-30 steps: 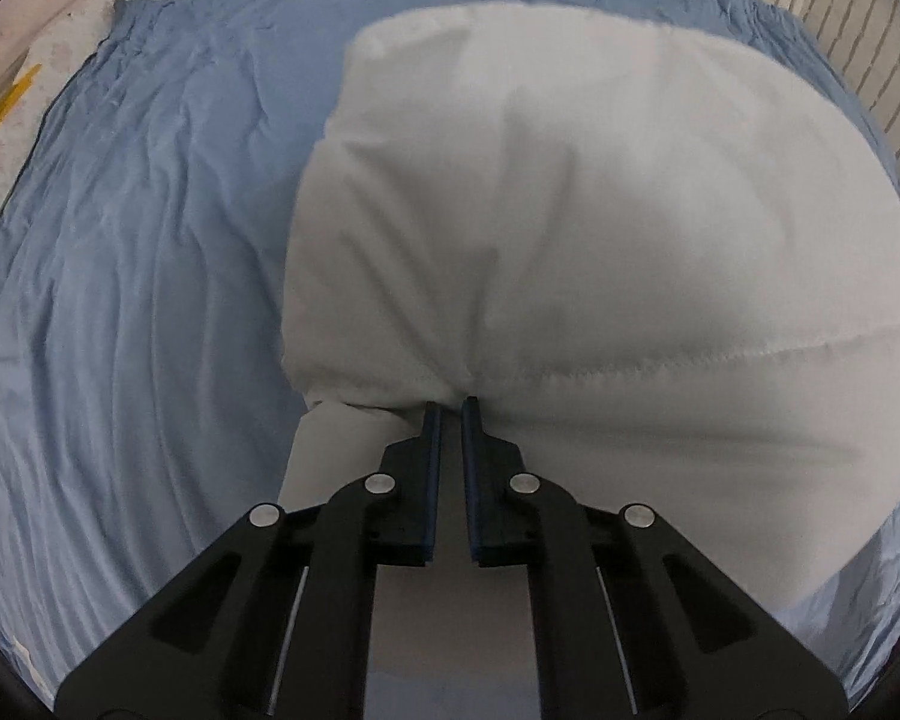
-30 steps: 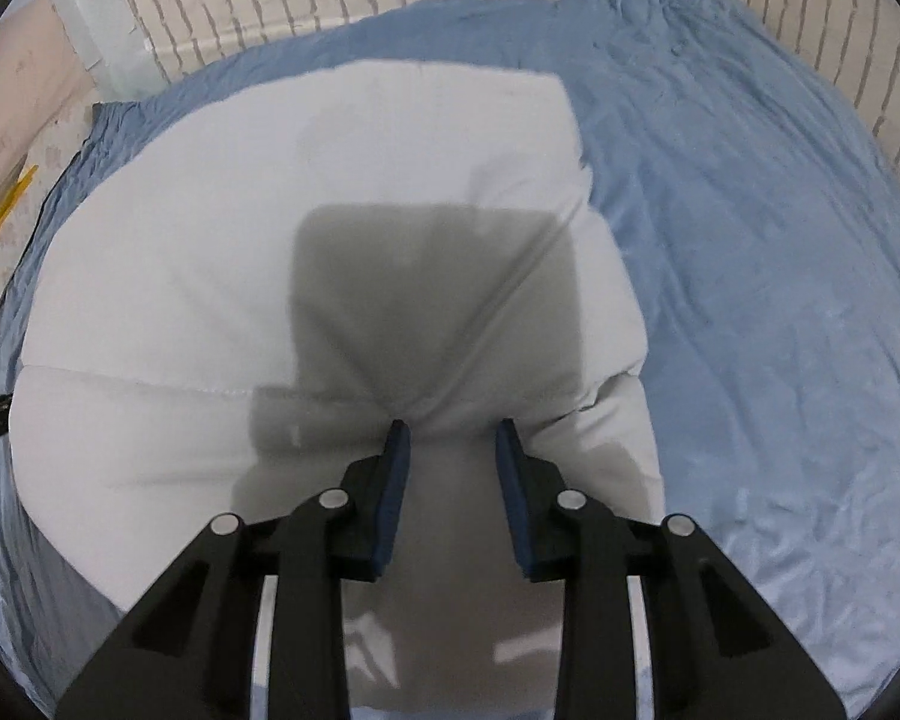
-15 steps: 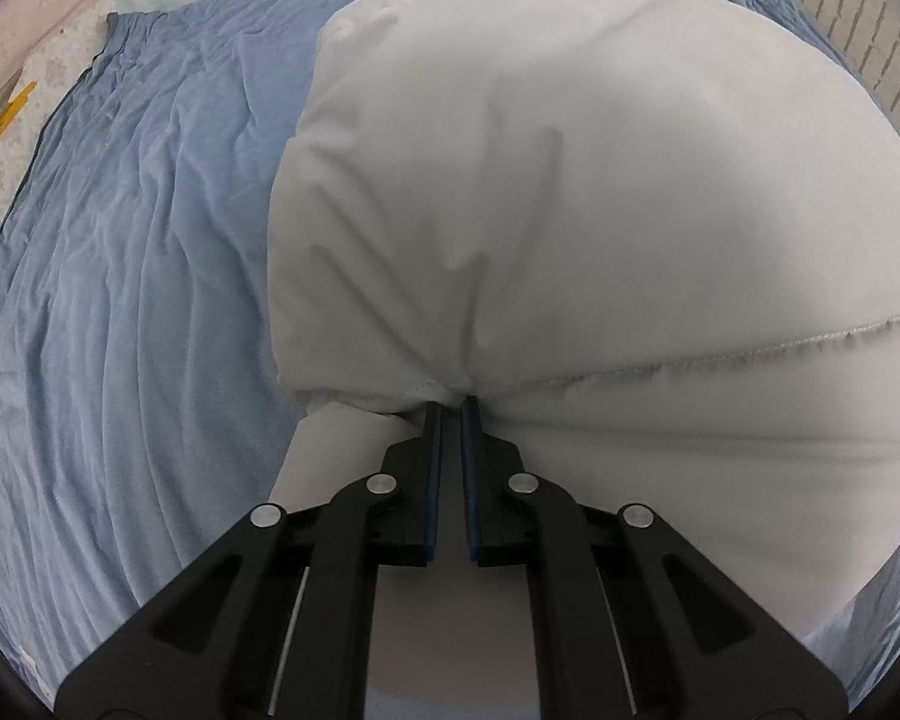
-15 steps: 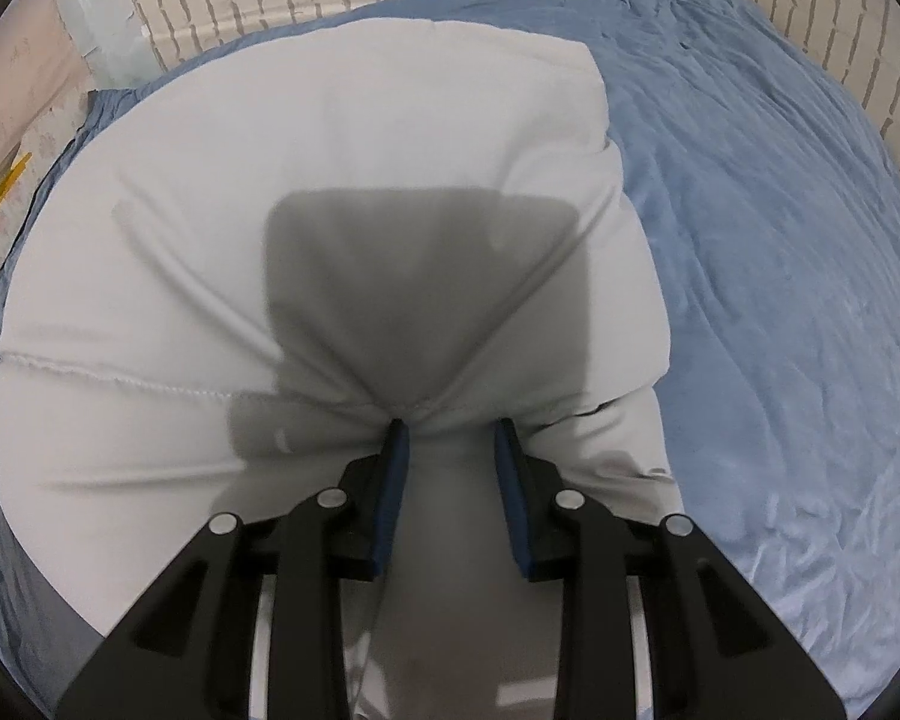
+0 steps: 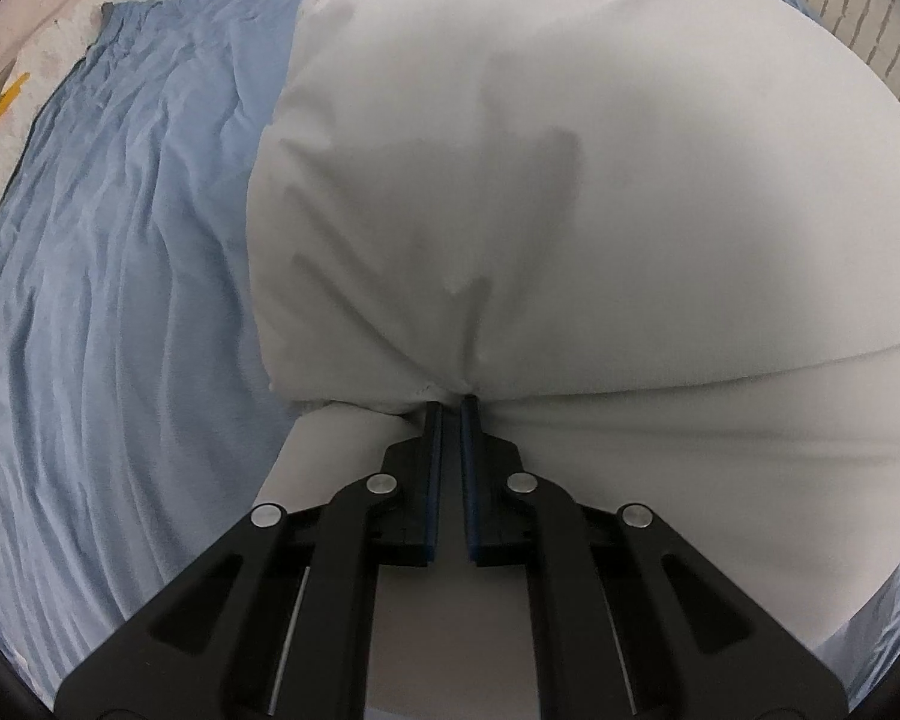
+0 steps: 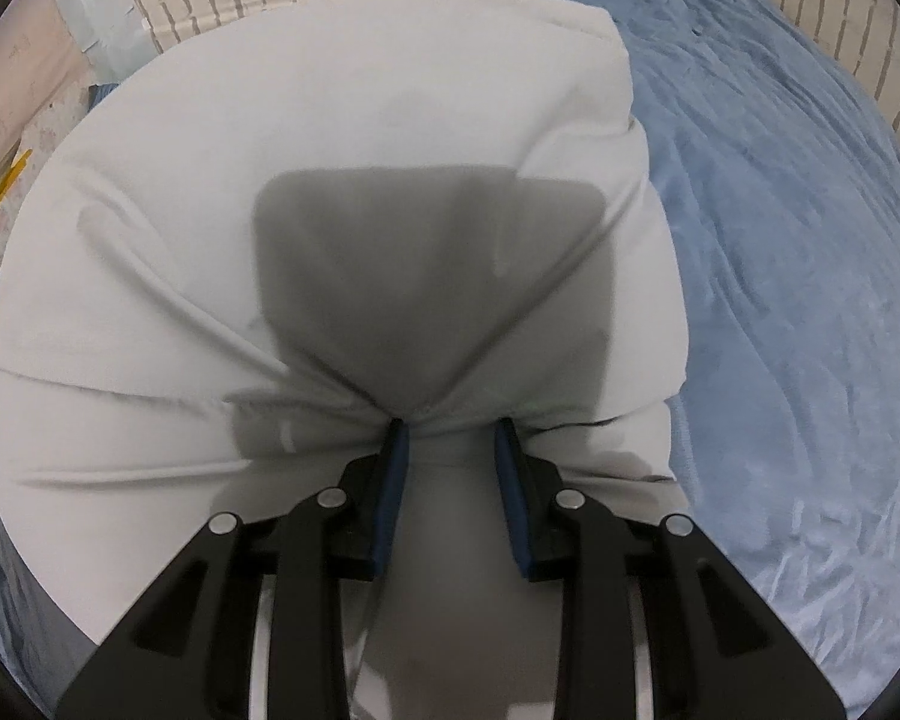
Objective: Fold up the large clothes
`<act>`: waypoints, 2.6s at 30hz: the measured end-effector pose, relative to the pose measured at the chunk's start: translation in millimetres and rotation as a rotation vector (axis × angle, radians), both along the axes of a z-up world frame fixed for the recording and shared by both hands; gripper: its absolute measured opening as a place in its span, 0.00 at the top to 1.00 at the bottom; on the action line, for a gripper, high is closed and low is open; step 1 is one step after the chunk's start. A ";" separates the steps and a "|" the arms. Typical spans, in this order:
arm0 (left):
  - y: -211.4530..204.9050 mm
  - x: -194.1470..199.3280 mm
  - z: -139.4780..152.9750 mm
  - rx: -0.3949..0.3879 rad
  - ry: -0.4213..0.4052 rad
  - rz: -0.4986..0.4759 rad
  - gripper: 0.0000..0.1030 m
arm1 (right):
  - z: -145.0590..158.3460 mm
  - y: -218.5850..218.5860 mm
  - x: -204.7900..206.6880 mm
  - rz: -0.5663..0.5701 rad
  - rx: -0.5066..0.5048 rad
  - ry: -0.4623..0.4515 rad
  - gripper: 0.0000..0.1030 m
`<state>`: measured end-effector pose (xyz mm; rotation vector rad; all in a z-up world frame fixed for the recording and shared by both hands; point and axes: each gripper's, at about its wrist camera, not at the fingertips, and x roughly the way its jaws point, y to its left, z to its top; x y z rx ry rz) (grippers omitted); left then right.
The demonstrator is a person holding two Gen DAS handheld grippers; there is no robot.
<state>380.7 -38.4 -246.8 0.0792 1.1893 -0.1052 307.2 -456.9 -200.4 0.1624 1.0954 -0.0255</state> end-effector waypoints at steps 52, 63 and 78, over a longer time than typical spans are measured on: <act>62.1 -64.3 27.8 -0.024 -0.138 0.123 0.09 | -8.5 -37.7 -40.5 0.030 0.205 -0.057 0.18; 59.2 -67.7 31.2 -0.074 -0.134 0.100 0.07 | -1.0 7.0 -26.5 0.120 0.003 0.001 0.51; 52.6 -27.2 -2.9 -0.248 -0.039 0.046 0.03 | -8.5 -1.3 -31.6 0.101 0.012 0.004 0.48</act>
